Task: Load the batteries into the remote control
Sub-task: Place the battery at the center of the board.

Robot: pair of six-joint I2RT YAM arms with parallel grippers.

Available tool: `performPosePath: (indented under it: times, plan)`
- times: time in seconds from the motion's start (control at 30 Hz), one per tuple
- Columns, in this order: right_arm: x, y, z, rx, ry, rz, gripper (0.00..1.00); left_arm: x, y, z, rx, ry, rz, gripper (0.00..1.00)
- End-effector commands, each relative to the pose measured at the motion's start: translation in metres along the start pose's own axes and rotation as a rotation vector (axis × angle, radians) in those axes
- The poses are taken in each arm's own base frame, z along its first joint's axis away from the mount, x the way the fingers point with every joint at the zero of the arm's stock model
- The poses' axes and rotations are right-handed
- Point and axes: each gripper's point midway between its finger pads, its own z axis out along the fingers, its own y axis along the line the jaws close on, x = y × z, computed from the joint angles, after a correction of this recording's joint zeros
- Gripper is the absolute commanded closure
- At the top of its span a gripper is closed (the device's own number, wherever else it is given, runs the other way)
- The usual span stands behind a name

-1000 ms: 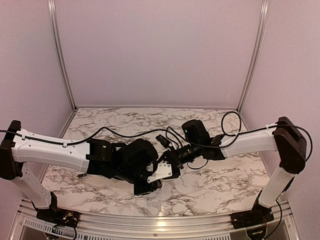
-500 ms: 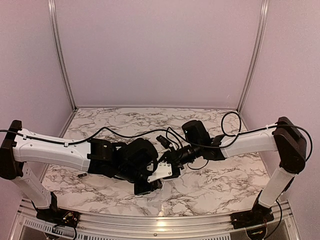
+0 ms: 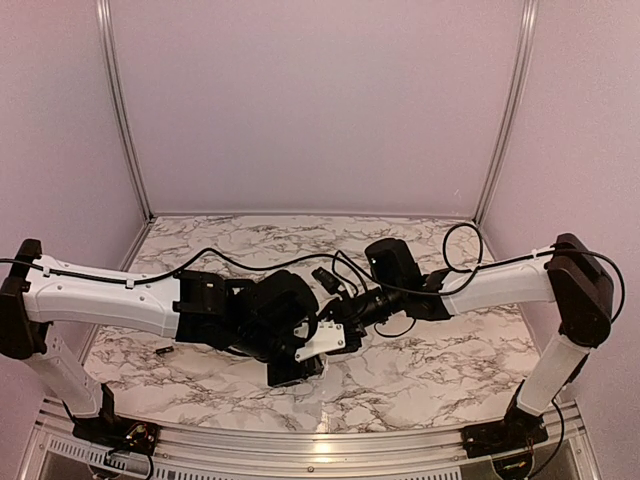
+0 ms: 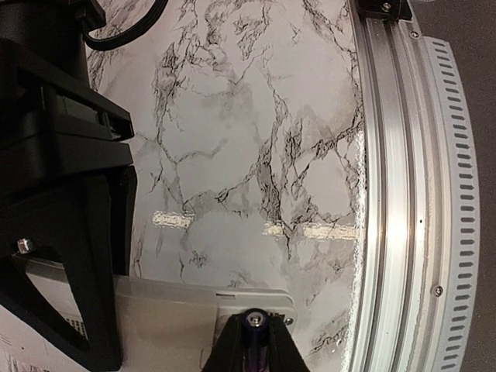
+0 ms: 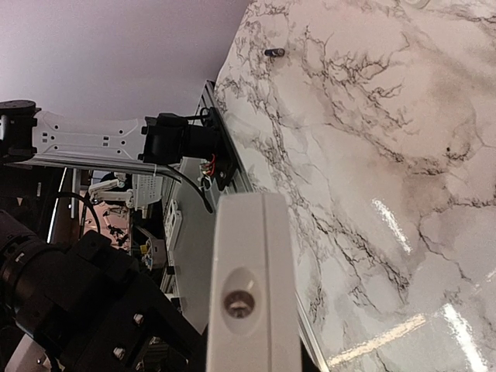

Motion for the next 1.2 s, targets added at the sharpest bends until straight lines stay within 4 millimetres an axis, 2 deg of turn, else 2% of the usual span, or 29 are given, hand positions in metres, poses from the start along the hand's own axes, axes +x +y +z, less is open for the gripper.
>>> performPosePath:
  times: [0.0,0.3,0.63,0.9,1.0,1.17]
  plan:
    - [-0.011,0.042,-0.005,-0.123,-0.006,-0.09,1.0,0.04,0.0,0.014,0.003,0.158,-0.031,0.88]
    - [-0.012,0.041,-0.005,-0.122,-0.008,-0.086,1.0,0.037,0.001,0.012,-0.003,0.148,-0.031,0.8]
    - [-0.011,0.038,-0.004,-0.119,-0.005,-0.084,1.0,0.037,0.008,0.005,-0.032,0.139,-0.042,0.76]
    - [-0.01,0.034,-0.003,-0.11,-0.004,-0.078,1.0,0.029,0.009,-0.003,-0.023,0.106,-0.055,0.73]
    - [-0.01,0.032,-0.002,-0.105,-0.006,-0.073,1.0,0.026,0.012,-0.006,-0.03,0.089,-0.065,0.69]
    - [-0.012,0.029,-0.003,-0.099,-0.013,-0.07,1.0,0.015,0.021,-0.019,-0.059,0.025,-0.092,0.56]
